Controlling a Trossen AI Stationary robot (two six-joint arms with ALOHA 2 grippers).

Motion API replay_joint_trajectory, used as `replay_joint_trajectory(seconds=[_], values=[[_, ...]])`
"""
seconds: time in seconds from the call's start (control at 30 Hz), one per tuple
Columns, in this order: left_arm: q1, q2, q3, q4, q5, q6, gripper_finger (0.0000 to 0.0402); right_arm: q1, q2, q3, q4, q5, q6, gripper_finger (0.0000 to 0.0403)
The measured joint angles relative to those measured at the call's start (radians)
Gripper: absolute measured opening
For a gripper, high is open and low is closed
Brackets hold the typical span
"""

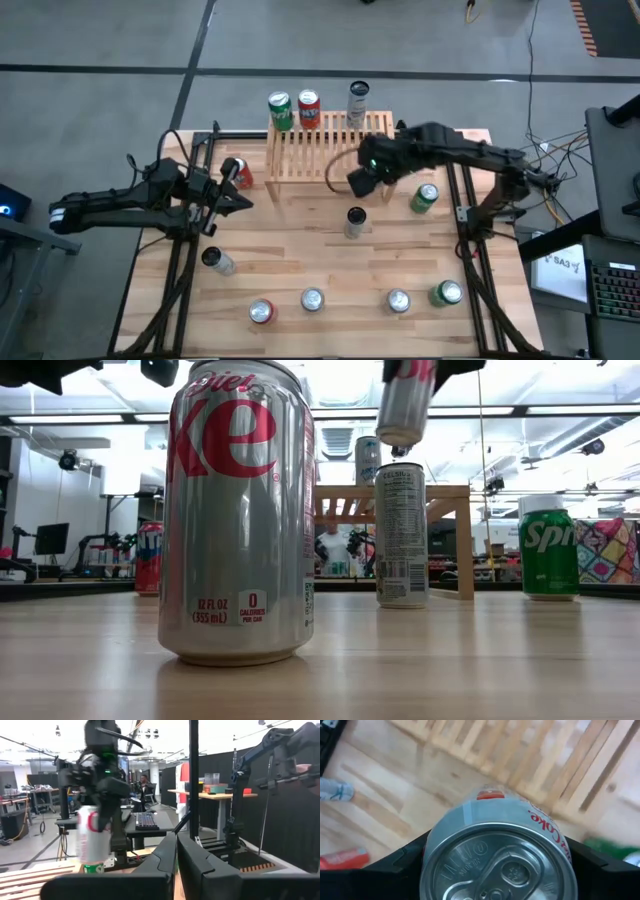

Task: Place canned beverage on shelf
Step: Put the top red silver soda can on the shelf

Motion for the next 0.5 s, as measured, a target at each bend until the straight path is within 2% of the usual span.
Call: replay_joint_trajectory(seconds=[0.13,0.23,0.5], values=[[0.000,-0.003,-0.010,-0.001,0.007,-0.012,0.0000,-0.078,0.073,0.101,-0.085,-0.013,-0.091,0.0294],[0.000,-0.010,-0.015,-0.003,0.007,-0.012,0.0000,-0.130,0.102,0.129,-0.073,-0.064,-0.140,0.0294],[0.000,-0.034,-0.013,-0.001,0.007,-0.012,0.0000,-0.235,0.141,0.132,-0.077,-0.117,-0.215,0.0294]])
